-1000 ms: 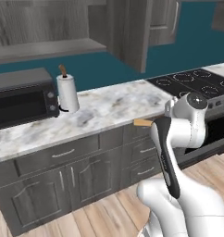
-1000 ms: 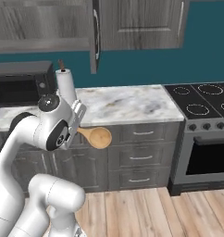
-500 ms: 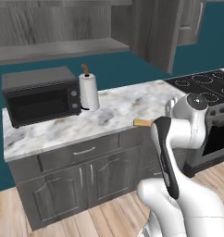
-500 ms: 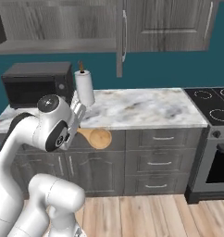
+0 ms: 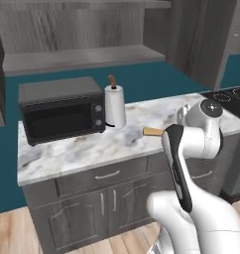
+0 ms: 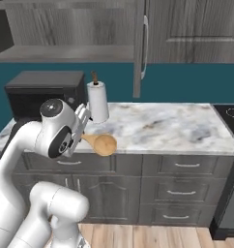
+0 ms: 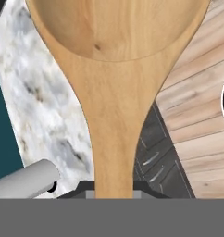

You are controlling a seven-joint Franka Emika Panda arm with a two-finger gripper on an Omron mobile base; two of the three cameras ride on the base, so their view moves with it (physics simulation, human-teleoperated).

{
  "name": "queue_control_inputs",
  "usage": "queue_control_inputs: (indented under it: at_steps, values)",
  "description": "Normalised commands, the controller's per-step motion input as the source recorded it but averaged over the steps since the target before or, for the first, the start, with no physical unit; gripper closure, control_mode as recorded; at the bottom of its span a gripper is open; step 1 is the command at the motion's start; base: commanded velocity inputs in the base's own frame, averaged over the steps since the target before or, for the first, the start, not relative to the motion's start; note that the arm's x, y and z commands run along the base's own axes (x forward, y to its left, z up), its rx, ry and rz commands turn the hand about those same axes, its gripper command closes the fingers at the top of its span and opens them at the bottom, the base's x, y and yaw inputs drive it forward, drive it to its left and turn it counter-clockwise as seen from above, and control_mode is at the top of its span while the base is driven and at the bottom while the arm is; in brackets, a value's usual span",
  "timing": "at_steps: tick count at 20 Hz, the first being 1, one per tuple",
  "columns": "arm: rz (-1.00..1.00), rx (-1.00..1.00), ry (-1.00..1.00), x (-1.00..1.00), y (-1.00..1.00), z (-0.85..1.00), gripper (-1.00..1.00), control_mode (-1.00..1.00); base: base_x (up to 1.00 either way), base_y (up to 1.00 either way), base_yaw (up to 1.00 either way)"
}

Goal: Organize the utensils by type. Pick up the wooden spoons from the counter and place them in the open cabinet. Then pick up the metallic utensils from the counter and place them in the open drawer.

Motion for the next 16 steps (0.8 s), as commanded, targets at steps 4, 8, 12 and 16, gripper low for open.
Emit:
queue_control_inputs:
  at_steps: [4, 8, 12, 16]
  values:
    - [0.0, 0.0, 0.0, 0.0, 0.0, 0.0, 1.0, 1.0, 0.23, 0.26, 0.25]
    - [0.0, 0.0, 0.0, 0.0, 0.0, 0.0, 1.0, 1.0, 0.22, 0.26, 0.25]
    - [0.0, 0.0, 0.0, 0.0, 0.0, 0.0, 1.0, 1.0, 0.36, 0.26, 0.25]
    - [0.0, 0.0, 0.0, 0.0, 0.0, 0.0, 1.0, 1.0, 0.42, 0.34, 0.22]
